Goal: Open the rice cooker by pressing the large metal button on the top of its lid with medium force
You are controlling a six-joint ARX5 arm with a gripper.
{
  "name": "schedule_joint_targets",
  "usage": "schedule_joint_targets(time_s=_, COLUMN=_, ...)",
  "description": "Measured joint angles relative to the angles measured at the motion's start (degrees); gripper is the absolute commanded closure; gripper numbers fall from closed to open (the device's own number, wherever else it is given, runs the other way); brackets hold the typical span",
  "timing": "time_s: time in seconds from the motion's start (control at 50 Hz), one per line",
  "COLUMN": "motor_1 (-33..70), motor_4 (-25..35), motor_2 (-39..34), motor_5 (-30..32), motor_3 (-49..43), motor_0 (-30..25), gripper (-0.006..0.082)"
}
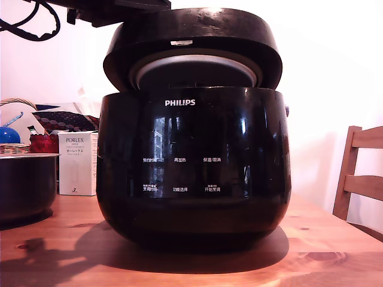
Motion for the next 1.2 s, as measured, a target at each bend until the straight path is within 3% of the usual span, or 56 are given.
schedule_joint_targets(time_s=0.62, motor_1=0.02, motor_4=0.02, motor_2=7.23, motor_5=1.22, motor_3=-9.81, motor_0=0.52, gripper=0.0787)
schedule_joint_targets(time_s=1.02, motor_1=0.02, motor_4=0.02, motor_2=18.34, motor_5=4.24, motor_3=-21.16, motor_0=0.57, gripper=0.0787)
schedule_joint_targets(time_s=1.2, motor_1=0.02, motor_4=-0.11, motor_2=21.11, motor_5=4.85, motor_3=-22.18, motor_0=3.02, gripper=0.0787)
